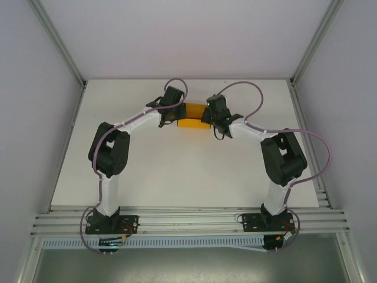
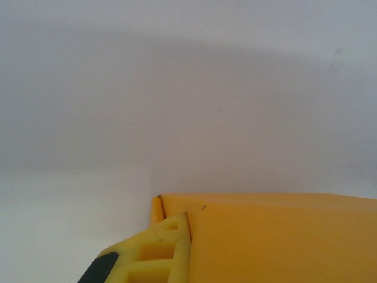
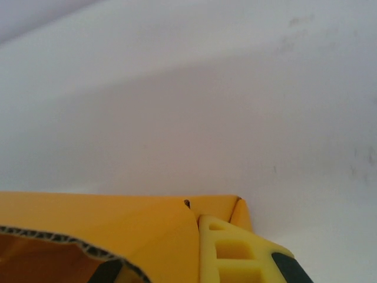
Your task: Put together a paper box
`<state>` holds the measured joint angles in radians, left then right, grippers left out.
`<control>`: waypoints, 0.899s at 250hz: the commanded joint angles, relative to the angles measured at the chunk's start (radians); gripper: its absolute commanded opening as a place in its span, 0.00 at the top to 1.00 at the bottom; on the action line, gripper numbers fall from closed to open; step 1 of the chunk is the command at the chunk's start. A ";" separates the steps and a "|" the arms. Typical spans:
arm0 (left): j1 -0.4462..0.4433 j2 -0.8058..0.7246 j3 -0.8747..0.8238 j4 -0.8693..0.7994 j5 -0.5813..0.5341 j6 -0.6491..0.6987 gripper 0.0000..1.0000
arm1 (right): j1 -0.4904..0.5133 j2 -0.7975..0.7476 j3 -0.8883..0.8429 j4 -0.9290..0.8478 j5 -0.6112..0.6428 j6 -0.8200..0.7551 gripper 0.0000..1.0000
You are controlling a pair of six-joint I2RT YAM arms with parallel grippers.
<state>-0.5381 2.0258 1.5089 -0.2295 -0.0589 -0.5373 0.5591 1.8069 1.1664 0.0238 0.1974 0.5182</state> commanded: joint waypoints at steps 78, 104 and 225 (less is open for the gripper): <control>-0.058 -0.241 -0.433 0.367 0.254 0.082 0.69 | 0.103 -0.131 -0.352 0.398 0.102 -0.121 1.00; -0.058 -0.302 -0.464 0.320 0.216 0.078 0.52 | 0.109 -0.145 -0.423 0.470 0.112 -0.172 1.00; -0.016 -0.515 -0.458 -0.146 -0.013 -0.188 0.02 | 0.182 -0.093 -0.651 0.815 0.173 -0.394 1.00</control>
<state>-0.5945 1.5272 1.0431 -0.2226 -0.0135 -0.5770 0.7094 1.6531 0.5644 0.8165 0.3668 0.2020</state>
